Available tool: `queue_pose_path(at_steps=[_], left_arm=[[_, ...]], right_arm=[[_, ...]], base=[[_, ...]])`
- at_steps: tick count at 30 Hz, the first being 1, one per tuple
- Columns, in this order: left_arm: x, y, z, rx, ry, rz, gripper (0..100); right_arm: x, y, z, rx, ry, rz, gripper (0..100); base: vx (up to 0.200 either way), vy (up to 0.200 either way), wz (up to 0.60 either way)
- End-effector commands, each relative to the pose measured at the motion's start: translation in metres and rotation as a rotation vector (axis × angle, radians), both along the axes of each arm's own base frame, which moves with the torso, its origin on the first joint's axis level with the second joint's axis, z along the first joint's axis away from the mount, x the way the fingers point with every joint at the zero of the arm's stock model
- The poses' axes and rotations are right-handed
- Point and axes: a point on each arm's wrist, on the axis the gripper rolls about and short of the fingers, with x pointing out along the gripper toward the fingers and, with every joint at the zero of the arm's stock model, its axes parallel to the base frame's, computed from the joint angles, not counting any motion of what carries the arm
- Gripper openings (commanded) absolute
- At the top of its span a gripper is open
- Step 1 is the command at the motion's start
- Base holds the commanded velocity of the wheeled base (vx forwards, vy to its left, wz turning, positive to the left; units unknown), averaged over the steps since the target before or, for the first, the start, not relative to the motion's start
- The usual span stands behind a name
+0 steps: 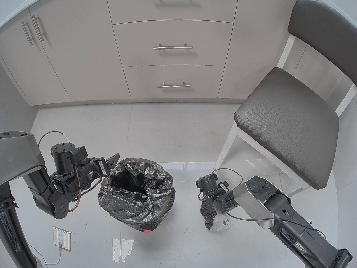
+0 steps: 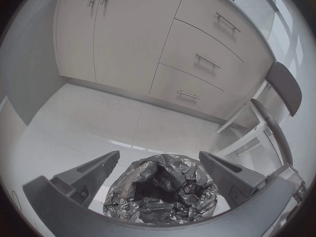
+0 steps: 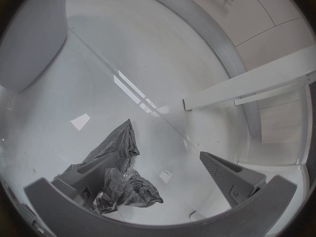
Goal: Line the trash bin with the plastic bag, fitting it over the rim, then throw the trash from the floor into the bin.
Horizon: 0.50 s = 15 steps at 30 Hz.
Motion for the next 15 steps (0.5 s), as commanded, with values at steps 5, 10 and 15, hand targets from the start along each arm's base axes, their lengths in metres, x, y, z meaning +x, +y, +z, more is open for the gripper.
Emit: queue_pose_path(at_steps=[5,10,15], left_arm=[[0.0,0.0,-0.001,0.0,0.005,-0.001,100],[0.001,0.002,-0.001,-0.003,0.001,0.005,100],[0.001,0.003,0.001,-0.006,-0.005,0.006,100]], right_arm=[[-0.013,0.015,-0.005,-0.024,0.047,0.039,100],[-0.027,0.029,-0.01,-0.039,0.109,0.072,100],[-0.034,0.034,-0.013,-0.055,0.145,0.093,100]], base=[[0.0,0.0,0.0],[0.0,0.0,0.0],[0.0,0.0,0.0]])
